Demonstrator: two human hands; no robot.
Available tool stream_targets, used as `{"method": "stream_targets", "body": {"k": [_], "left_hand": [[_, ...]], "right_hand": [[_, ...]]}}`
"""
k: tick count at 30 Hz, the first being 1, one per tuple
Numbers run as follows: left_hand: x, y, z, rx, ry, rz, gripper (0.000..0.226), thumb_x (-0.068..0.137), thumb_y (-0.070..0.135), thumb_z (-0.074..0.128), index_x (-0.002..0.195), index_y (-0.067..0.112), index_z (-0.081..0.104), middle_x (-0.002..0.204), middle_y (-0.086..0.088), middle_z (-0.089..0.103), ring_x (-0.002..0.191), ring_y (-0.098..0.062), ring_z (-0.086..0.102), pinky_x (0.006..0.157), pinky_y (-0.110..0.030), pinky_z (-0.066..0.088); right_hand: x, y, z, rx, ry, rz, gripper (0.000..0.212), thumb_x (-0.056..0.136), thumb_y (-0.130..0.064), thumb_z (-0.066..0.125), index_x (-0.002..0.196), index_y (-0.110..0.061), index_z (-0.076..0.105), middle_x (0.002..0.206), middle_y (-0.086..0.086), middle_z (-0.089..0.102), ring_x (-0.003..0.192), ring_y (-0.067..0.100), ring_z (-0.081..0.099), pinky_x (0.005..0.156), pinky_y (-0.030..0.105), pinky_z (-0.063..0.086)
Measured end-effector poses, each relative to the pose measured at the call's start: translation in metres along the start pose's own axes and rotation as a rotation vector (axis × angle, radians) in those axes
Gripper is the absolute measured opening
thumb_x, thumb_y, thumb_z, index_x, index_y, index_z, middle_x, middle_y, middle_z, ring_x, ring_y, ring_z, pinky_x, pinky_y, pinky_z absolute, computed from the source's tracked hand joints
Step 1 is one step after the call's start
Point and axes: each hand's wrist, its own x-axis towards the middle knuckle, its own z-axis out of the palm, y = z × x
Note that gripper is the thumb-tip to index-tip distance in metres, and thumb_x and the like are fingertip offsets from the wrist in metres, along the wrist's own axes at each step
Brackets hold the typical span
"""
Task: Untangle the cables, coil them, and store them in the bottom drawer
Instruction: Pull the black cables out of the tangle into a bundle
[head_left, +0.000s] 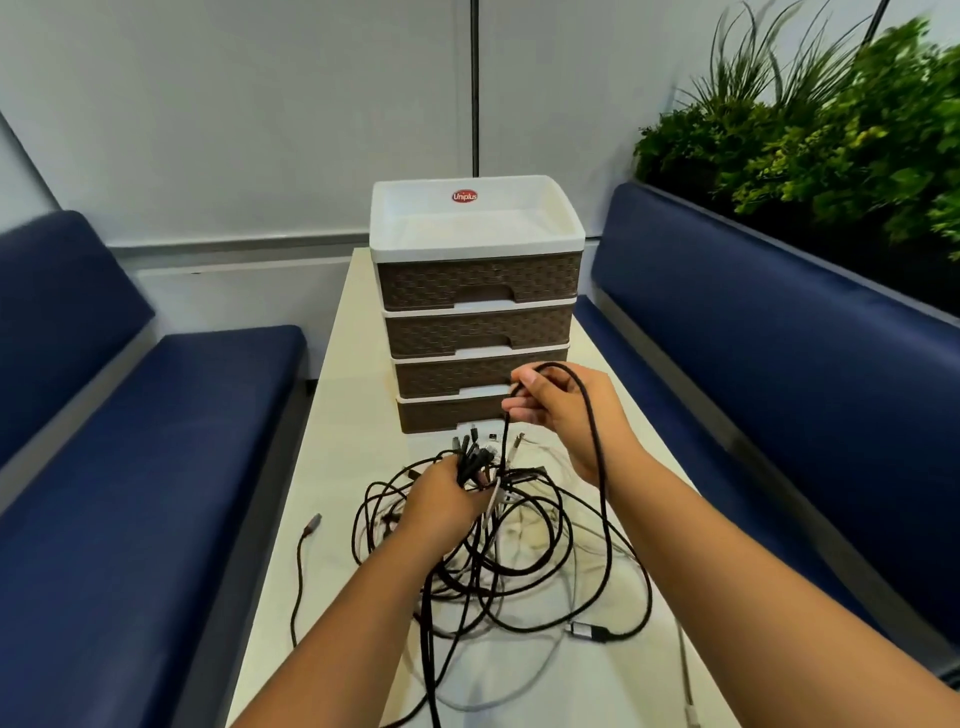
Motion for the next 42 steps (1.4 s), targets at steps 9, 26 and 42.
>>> {"method": "stream_targets", "body": {"k": [9, 26, 42], "left_hand": [[-0.009, -0.014, 0.022, -0.139, -0.153, 0.011, 0.01, 0.082, 0.027, 0.071, 0.086, 0.02, 0.067, 0.081, -0.003, 0.071, 0.068, -0.018, 0.062, 0.061, -0.029, 0.047], [-0.083, 0.082, -0.048, -0.831, -0.304, -0.084, 0.019, 0.102, 0.026, 0.044, 0.092, 0.013, 0.054, 0.048, 0.01, 0.022, 0.036, -0.003, 0.017, 0.032, -0.013, 0.016], [-0.212, 0.156, -0.06, -1.04, -0.381, 0.205, 0.02, 0.084, 0.034, 0.04, 0.069, 0.02, 0.041, 0.055, 0.009, 0.011, 0.043, -0.005, 0.008, 0.036, -0.017, 0.007]], "right_hand": [[-0.003, -0.061, 0.007, -0.107, -0.004, -0.194, 0.016, 0.096, -0.018, 0.059, 0.102, -0.006, 0.068, 0.084, 0.011, 0.071, 0.076, 0.021, 0.072, 0.074, 0.033, 0.061], [-0.073, -0.09, -0.115, -0.413, 0.036, -0.29, 0.026, 0.104, -0.02, 0.043, 0.087, -0.018, 0.063, 0.072, 0.002, 0.064, 0.058, 0.01, 0.063, 0.059, 0.024, 0.051], [-0.19, -0.039, -0.164, -0.823, -0.445, -0.004, 0.031, 0.1, -0.022, 0.053, 0.079, 0.0, 0.06, 0.07, 0.017, 0.068, 0.052, 0.017, 0.062, 0.051, 0.02, 0.049]]}}
